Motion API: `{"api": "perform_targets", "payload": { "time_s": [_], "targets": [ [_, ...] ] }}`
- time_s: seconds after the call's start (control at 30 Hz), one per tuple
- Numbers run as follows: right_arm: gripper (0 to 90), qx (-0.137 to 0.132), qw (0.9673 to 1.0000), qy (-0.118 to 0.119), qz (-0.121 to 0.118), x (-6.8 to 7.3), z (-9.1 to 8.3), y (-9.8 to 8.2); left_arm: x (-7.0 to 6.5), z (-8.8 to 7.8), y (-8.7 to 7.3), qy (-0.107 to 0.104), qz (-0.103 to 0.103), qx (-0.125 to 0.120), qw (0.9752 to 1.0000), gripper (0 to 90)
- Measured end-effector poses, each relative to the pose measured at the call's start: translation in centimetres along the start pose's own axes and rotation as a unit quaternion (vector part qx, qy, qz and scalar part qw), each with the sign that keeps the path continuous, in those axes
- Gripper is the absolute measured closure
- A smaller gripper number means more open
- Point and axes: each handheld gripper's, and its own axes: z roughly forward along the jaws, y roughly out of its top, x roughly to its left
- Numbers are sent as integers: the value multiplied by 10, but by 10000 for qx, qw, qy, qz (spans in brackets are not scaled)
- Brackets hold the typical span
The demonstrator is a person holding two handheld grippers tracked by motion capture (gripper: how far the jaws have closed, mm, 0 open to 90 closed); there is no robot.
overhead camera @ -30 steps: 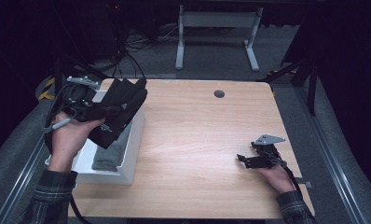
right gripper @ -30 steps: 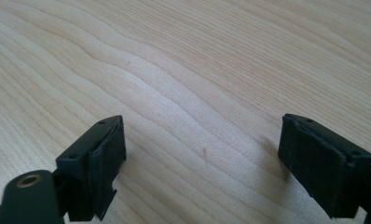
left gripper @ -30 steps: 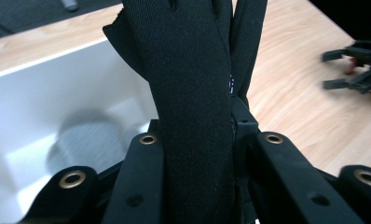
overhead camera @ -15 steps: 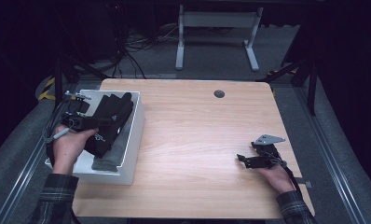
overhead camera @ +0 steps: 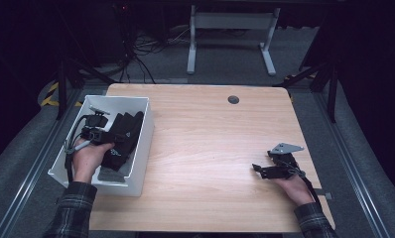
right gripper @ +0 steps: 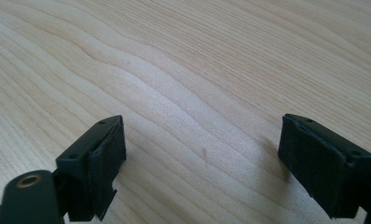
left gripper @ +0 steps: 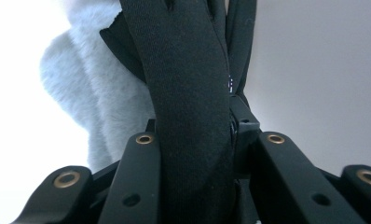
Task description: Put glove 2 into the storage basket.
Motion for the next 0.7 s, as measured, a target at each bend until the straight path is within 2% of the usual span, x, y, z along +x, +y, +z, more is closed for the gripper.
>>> {"api": "perform_targets", "payload": {
  "time_s": [0.07,0.17,0.47,0.6,0.7],
  "targets": [
    [157,0,10000,0,0,0,0,0,2,4,-2,152,36,37,9999,697],
    [157,0,10000,0,0,0,0,0,2,5,-2,225,20,30,9997,632],
    [157,0,10000,0,1,0,0,0,6,-4,1,545,-65,-49,9985,296],
    [157,0,10000,0,-1,0,0,0,5,-12,4,639,-46,-176,9978,225],
    [157,-3,10000,0,6,0,0,0,3,-20,8,700,11,-267,9972,207]
  ]
}}
